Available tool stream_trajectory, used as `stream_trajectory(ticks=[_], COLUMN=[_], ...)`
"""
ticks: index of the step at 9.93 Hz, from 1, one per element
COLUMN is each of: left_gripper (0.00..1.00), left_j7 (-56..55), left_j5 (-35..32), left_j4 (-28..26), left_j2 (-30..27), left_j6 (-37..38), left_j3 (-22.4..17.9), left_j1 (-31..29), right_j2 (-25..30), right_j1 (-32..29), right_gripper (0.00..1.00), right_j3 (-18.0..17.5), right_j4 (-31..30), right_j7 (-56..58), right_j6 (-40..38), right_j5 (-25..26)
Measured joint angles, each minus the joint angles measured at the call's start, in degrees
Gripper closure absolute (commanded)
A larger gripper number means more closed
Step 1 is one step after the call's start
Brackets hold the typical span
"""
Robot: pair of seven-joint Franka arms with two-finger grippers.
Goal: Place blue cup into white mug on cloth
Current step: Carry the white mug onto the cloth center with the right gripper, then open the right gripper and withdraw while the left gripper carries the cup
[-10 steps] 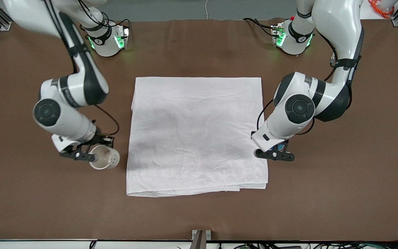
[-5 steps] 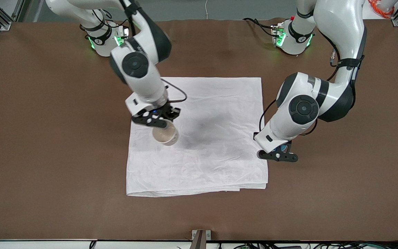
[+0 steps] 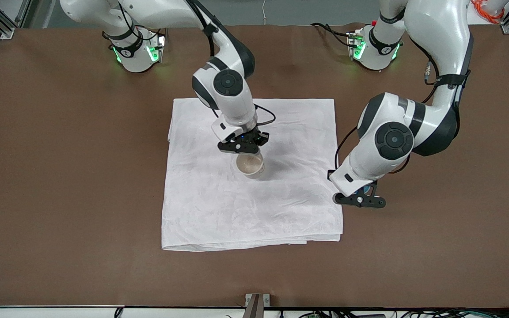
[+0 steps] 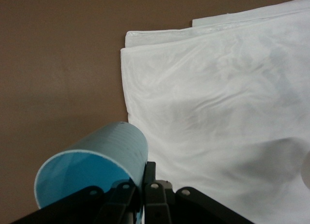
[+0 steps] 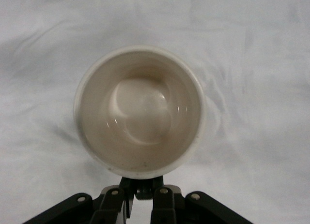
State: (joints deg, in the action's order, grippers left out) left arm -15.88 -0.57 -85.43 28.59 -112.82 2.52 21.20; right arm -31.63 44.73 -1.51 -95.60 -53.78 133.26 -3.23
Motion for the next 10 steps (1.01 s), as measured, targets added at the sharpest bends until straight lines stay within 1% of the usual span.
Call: stream_trajectory(ticks=[1, 2, 3, 4, 7, 8, 9, 10], left_gripper=[1.0, 1.0, 1.0, 1.0, 1.0, 1.0, 1.0, 1.0], left_j7=[-0.03, -0.14, -0.25, -0.28, -0.3, -0.3, -0.3, -0.32], left_j5=[0.0, 0.0, 0.0, 0.0, 0.0, 0.0, 0.0, 0.01], left_j4=[0.01, 0.01, 0.02, 0.02, 0.02, 0.02, 0.03, 0.07], left_j2=[0.0, 0.0, 0.0, 0.0, 0.0, 0.0, 0.0, -0.01], left_j6=[0.01, 0.02, 0.02, 0.02, 0.02, 0.02, 0.02, 0.02], left_j3=[0.0, 0.01, 0.02, 0.02, 0.02, 0.02, 0.02, 0.04], left_j1=[0.01, 0.03, 0.03, 0.01, 0.0, 0.0, 0.01, 0.04], right_j2=[-0.97, -1.63, -2.1, -2.45, -3.01, -2.78, -1.42, 1.68], right_j1=[0.19, 0.26, 0.45, 0.67, 0.72, 0.71, 0.69, 0.44], right_gripper=[0.98, 0.92, 0.23, 0.12, 0.11, 0.11, 0.11, 0.1], right_j3=[0.06, 0.09, 0.09, 0.1, 0.28, 0.31, 0.42, 0.74], right_j4=[0.01, 0.04, 0.04, 0.04, 0.1, 0.64, 1.68, 2.73], right_j7=[0.0, 0.03, 0.04, 0.04, 0.11, 0.13, 0.36, 1.06], right_j6=[0.02, 0.02, 0.19, 0.79, 1.01, -1.06, -5.44, -10.53], right_j5=[0.18, 0.25, 0.28, 0.42, 1.98, 2.13, 2.18, 2.16])
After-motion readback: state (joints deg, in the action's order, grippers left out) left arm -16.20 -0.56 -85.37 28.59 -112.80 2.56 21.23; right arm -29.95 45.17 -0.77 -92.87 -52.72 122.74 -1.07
